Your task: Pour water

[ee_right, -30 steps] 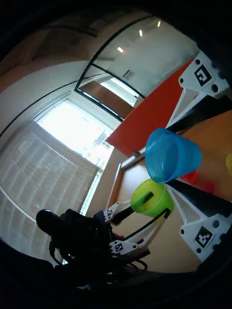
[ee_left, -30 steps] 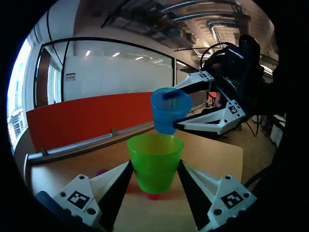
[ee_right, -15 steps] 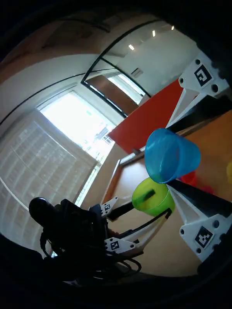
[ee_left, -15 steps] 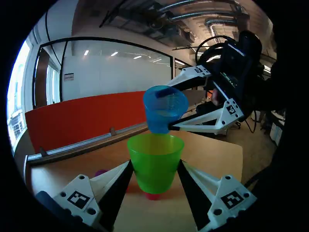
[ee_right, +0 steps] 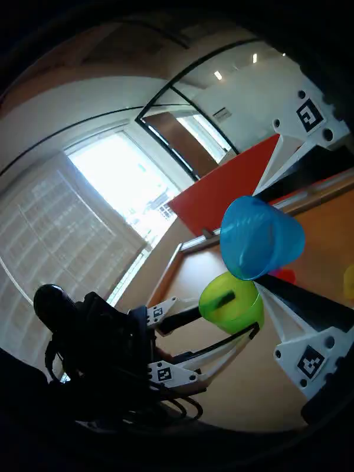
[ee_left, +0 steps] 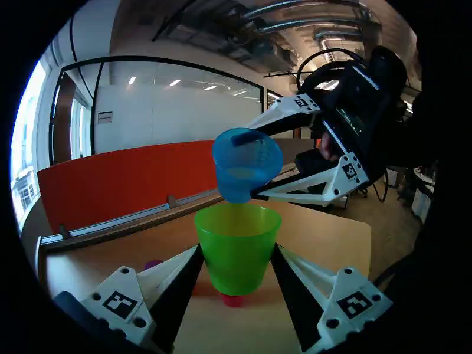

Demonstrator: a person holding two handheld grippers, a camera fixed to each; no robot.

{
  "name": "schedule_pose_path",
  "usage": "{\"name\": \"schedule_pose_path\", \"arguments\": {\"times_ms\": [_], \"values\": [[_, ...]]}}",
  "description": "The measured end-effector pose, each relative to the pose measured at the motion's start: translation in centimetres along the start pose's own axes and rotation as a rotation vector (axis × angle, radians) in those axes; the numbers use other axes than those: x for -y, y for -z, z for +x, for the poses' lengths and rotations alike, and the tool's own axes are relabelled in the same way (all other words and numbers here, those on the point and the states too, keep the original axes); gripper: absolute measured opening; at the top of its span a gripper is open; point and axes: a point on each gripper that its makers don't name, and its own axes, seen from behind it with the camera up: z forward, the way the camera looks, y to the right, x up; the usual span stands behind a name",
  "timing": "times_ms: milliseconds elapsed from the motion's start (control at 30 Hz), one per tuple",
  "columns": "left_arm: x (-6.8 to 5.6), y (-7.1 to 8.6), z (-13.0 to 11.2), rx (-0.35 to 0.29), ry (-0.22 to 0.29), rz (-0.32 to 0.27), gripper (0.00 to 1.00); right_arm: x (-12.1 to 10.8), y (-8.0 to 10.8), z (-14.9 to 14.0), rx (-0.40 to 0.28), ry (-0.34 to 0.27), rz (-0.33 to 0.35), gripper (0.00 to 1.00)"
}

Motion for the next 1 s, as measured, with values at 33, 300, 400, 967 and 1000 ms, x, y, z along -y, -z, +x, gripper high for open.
{"name": "schedule_pose_path", "arguments": {"times_ms": [33, 300, 400, 967, 1000], "values": [[0.0, 0.0, 0.0, 0.000, 0.000, -0.001, 0.80, -0.1, 0.0, 0.1, 0.001, 0.008, -0.001, 0.90], [0.1, -0.2, 0.0, -0.001, 0.002, -0.001, 0.80, -0.4, -0.3, 0.3, 0.007, 0.061, -0.004, 0.90], [0.1, -0.2, 0.0, -0.003, 0.003, -0.002, 0.80, -0.4, -0.3, 0.5, 0.007, 0.081, -0.006, 0.90], [0.0, -0.4, -0.1, -0.007, 0.006, -0.003, 0.79, -0.3, -0.3, 1.5, 0.011, 0.173, -0.015, 0.90], [0.0, -0.4, -0.1, -0.008, 0.006, -0.003, 0.79, -0.3, -0.3, 1.6, 0.011, 0.176, -0.015, 0.90]]}}
